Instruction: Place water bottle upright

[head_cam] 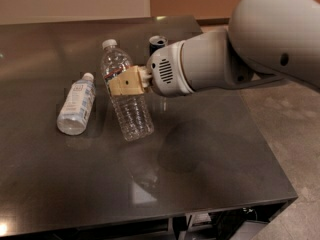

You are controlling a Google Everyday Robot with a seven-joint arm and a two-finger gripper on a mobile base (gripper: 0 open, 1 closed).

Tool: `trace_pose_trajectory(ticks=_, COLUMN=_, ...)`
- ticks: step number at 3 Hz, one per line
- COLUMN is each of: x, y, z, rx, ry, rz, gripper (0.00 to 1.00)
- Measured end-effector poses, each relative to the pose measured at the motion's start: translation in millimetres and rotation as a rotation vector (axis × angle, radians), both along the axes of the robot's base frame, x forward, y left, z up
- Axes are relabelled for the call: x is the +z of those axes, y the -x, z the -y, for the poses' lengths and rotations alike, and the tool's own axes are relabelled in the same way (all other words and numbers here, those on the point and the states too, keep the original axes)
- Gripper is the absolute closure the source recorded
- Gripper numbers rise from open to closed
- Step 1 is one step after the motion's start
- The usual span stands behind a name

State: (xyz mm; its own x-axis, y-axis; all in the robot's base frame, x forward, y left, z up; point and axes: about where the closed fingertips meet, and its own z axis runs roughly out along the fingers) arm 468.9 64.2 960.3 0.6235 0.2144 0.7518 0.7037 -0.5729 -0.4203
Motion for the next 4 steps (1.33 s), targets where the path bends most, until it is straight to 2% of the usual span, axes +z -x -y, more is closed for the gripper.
trace_pose_trajectory(ticks=1, x=-2.4, y=10.4, z=-4.7, rx=0.133, ry=-0.015, rz=0.074, gripper=1.00)
trace_pose_trajectory(ticks=2, x=-6.3, y=23.7, z=-3.5, rx=0.195, ry=0.030, rz=0.214, gripper=1.00)
trace_pose_trajectory(ticks=3, x=-7.7, y=27.5, z=-1.3, rx=0.187, ry=0.039, rz=0.356, gripper=1.00)
trace_pose_trajectory(ticks=4, x=-2.8, y=28.6, z=0.9, rx=0.213, ry=0.077, rz=0.447, gripper=1.00)
